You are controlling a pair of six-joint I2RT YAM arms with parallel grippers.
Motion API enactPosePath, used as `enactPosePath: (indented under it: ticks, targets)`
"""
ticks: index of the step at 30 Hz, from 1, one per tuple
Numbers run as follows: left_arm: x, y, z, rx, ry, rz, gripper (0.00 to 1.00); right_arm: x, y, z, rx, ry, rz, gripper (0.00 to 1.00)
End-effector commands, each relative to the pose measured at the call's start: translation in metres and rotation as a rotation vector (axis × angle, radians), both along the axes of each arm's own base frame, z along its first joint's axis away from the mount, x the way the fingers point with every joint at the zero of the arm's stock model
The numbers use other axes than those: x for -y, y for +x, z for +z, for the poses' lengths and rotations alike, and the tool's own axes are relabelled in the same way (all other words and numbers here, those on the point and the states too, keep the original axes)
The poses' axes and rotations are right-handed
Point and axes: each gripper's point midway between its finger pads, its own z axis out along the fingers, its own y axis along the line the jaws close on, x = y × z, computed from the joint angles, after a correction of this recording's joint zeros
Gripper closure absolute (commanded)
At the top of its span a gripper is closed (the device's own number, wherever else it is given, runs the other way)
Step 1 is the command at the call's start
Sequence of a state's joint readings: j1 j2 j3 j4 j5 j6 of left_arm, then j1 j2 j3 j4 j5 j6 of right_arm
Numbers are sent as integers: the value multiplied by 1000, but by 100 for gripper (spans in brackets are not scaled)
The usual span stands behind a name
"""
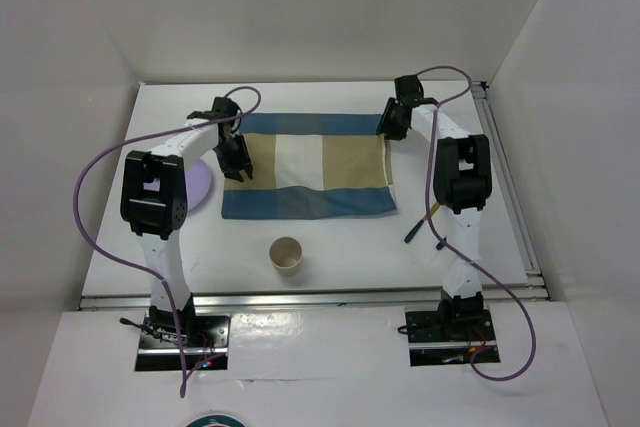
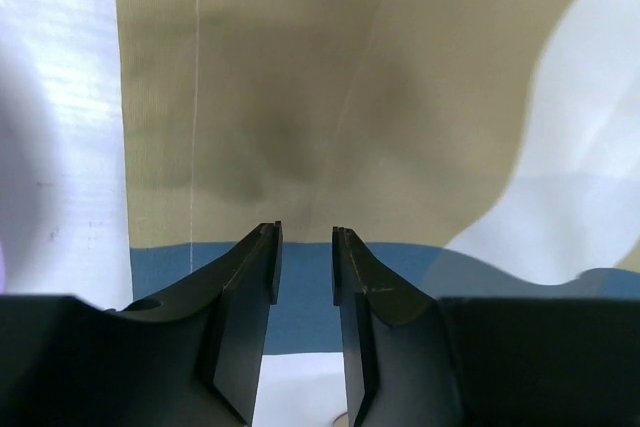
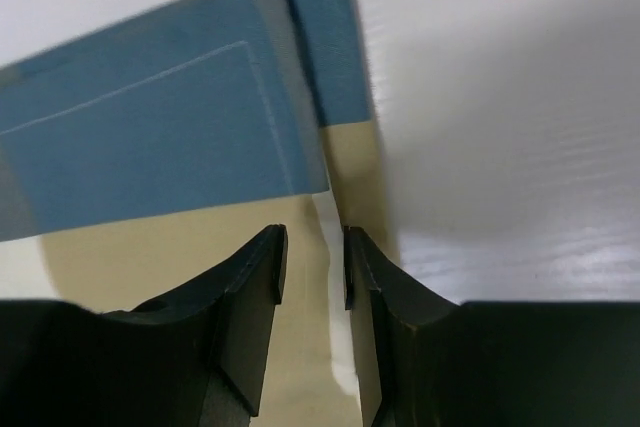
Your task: Set the dinner table for one person
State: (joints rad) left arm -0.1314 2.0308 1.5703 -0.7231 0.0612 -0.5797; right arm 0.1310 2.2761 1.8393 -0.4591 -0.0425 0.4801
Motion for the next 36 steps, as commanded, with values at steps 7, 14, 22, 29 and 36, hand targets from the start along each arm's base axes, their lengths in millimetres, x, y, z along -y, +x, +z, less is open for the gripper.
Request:
enactPosePath:
  ticks: [7,14,22,29,36]
  targets:
    - [0,-23,-5,-36,-10,-19,55,-8,-8,-21,-76,-23,37,58]
    - [-2,-25,-8,-44,0,-17,55,-13,-5,-1,-20,-1,60,100]
    - [-7,-18,8,-5,24,-17,55,-1,4,76,155,9,31,100]
    - [-8,-15,21,19,30,-14,55,10,-2,101,217,0,-5,100]
    - [-15,-12,32,36,52,-6,46,27,-4,70,155,-4,-44,100]
